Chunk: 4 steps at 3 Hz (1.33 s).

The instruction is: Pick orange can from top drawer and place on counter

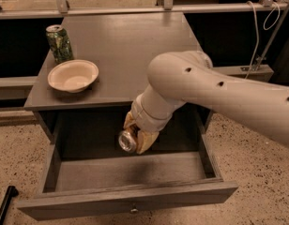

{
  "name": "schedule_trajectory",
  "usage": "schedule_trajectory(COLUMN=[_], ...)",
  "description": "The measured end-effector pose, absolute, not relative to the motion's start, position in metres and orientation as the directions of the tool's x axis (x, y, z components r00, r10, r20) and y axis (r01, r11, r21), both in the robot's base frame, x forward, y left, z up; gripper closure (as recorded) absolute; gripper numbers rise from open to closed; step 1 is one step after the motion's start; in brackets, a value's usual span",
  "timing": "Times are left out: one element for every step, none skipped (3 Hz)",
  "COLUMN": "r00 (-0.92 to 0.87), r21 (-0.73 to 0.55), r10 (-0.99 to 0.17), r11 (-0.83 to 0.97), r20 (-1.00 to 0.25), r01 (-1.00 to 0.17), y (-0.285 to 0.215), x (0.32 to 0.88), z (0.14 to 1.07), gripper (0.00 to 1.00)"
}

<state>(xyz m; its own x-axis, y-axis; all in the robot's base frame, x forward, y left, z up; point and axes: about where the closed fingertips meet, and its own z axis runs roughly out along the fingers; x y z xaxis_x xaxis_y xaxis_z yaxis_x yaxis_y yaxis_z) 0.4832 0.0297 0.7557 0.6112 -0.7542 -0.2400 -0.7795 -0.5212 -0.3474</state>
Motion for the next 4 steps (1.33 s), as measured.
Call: schedule_trajectory(r00=[0.594, 0.559, 0.502, 0.429], r21=[-0.379, -0.386, -0.351, -0.306], r10=[-0.776, -0.813, -0.860, -0.902], r11=[-0.495, -0.468, -0.444, -0.399], r20=[-0.211, -0.166, -0.090, -0.036], r01=[-0.782, -0.795, -0.824, -0.865], y=[0.013, 0.000, -0.005, 0.001], x=[0.484, 0.497, 0.528, 0.566], z=[0.812, 0.853, 0.867, 0.861], gripper=[0.89, 0.90, 0.88, 0.77])
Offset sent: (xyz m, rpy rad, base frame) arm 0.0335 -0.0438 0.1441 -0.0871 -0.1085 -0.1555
